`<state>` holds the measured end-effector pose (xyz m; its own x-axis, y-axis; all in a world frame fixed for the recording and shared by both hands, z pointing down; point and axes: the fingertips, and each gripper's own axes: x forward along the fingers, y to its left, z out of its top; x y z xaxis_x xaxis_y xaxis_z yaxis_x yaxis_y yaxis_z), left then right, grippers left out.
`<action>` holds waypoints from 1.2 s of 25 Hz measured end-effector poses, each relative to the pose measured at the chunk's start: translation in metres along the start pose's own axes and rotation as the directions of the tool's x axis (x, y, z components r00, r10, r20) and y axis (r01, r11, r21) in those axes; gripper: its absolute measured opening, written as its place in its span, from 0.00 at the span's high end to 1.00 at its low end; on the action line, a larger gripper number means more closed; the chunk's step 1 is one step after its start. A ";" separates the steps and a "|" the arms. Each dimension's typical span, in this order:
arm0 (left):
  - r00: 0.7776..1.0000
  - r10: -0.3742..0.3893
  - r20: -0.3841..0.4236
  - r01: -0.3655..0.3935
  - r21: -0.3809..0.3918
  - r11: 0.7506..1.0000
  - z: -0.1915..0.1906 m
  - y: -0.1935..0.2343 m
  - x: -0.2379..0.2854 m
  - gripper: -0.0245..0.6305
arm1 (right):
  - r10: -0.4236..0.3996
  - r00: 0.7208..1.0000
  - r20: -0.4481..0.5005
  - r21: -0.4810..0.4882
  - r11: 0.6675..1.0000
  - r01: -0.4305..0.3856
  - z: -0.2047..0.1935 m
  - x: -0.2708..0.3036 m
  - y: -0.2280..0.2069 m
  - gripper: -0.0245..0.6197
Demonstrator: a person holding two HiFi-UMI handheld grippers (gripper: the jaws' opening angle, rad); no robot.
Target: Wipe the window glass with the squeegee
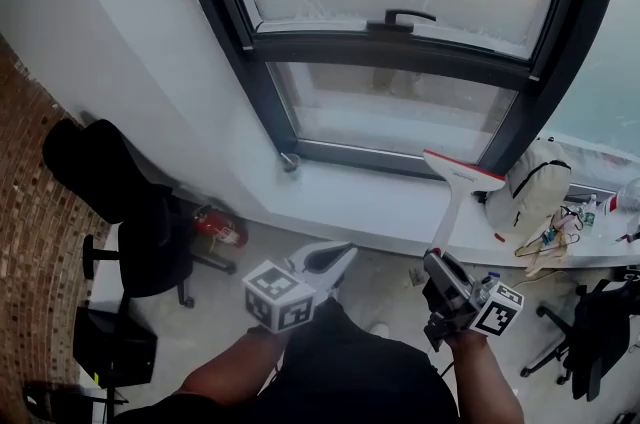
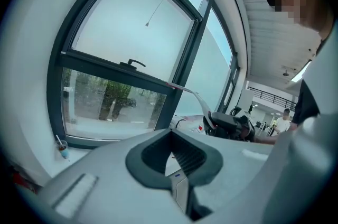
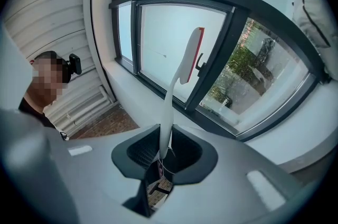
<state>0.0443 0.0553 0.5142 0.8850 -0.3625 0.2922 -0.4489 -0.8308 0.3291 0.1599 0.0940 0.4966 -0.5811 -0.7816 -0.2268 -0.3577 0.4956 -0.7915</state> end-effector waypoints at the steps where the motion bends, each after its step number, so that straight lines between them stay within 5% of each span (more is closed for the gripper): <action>1: 1.000 0.006 -0.001 -0.006 0.000 1.000 -0.001 0.000 -0.004 0.96 | 0.001 1.000 -0.001 -0.002 1.000 -0.001 -0.001 -0.001 0.002 0.83; 30: 0.993 -0.119 0.002 0.119 0.028 0.993 0.016 0.111 -0.110 0.96 | -0.127 0.991 0.051 -0.092 0.987 0.131 -0.095 0.111 0.042 0.83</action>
<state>-0.1003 -0.0036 0.5046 0.9323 -0.2618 0.2496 -0.3371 -0.8793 0.3365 0.0112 0.0639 0.4920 -0.4928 -0.8564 -0.1537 -0.4966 0.4219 -0.7585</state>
